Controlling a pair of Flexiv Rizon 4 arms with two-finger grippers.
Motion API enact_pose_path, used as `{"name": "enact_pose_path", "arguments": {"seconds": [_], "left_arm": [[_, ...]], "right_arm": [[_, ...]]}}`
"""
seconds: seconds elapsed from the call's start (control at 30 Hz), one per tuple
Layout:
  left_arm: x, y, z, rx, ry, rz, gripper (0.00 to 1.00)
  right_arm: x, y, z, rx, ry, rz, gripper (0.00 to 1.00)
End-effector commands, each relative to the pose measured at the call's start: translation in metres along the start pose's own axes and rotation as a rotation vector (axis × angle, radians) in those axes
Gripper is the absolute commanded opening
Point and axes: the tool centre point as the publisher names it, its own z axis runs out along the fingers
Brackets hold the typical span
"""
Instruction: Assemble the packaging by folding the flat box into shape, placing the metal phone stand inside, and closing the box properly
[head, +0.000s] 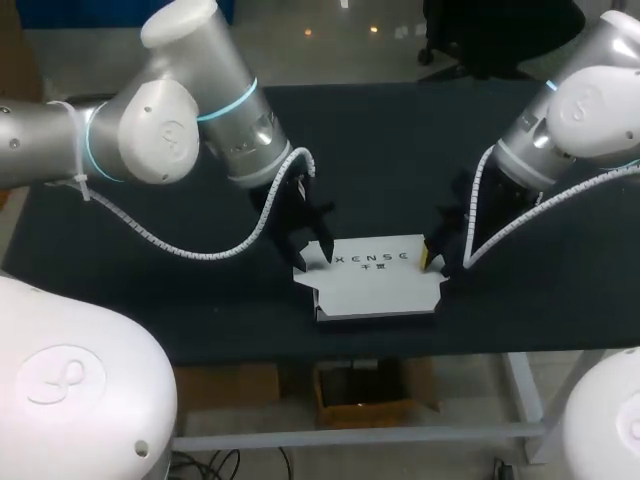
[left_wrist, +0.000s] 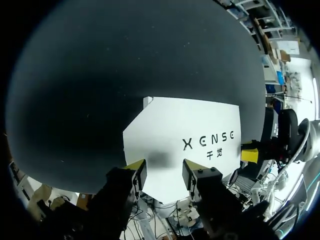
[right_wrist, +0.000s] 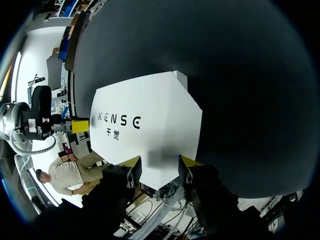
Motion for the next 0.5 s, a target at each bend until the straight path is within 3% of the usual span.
{"name": "enact_pose_path", "arguments": {"seconds": [0.03, 0.5], "left_arm": [[0.0008, 0.0025, 0.0043, 0.004, -0.007, -0.011, 0.48], [0.0031, 0.0058, 0.0088, 0.007, -0.018, -0.031, 0.47]], "right_arm": [[-0.0016, -0.0029, 0.0006, -0.008, 0.006, 0.002, 0.45], [-0.0027, -0.0030, 0.0027, -0.037, 0.003, 0.031, 0.45]]}}
